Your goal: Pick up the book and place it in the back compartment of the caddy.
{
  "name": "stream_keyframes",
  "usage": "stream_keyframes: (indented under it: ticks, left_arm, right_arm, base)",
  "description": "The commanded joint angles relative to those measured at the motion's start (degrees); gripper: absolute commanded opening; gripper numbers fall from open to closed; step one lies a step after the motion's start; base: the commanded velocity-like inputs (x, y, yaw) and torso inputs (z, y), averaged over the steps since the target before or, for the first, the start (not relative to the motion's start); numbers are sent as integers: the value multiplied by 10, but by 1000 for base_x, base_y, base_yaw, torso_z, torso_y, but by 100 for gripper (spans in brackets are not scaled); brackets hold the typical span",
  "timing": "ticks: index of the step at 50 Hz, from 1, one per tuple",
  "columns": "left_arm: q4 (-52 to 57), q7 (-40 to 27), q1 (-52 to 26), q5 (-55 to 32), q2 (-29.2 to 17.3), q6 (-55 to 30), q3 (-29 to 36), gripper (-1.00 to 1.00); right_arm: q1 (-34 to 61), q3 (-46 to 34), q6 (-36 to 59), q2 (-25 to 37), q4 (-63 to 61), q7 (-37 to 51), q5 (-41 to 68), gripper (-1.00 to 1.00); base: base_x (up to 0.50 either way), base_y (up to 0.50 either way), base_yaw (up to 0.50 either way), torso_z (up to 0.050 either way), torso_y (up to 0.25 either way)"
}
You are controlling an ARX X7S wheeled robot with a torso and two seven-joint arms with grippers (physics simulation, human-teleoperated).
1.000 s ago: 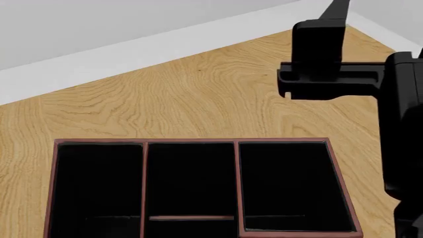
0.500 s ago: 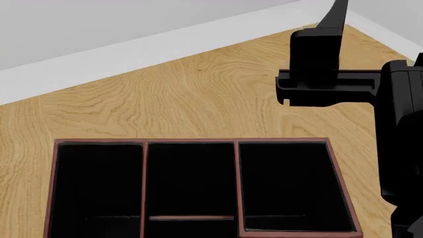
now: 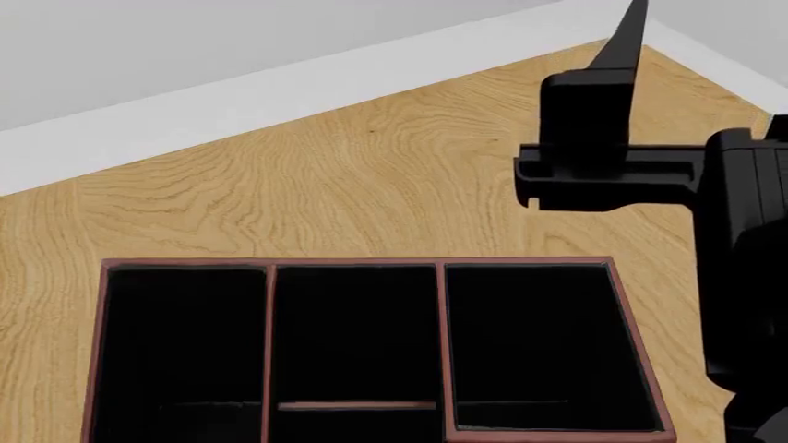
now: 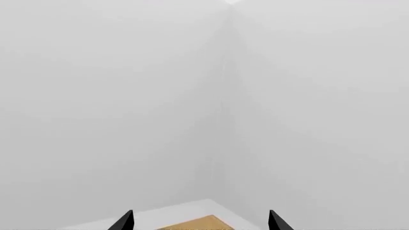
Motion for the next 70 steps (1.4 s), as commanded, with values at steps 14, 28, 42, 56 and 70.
stream_keyframes:
  ticks: [14,28,42,56,70]
  left_arm:
    - [29,-79,-9,52,41,25,-13,-100]
    - [175,-103,25,26,4,-61,-125,-100]
    - [225,-72,12,0,-42,-107,-183,-100]
    - [278,-56,-26,-26,-67,-154,-208,-100]
    - [369,-5,-230,-139,-142,-289,-146,-100]
  right_arm:
    - [-11,3,-11,9,-8,3,3,100]
    - [-17,7,-18,14,-9,-6,-4,100]
    - [-21,7,-24,16,-9,-10,-9,100]
    - [-30,12,-33,19,-14,-12,-11,100]
    - [-54,23,-50,19,-27,-22,-27,100]
  base:
    - [3,-4,-6,0,0]
    - [1,-1,-4,0,0]
    - [0,0,0,0,0]
    - [0,0,0,0,1]
    - [0,0,0,0,1]
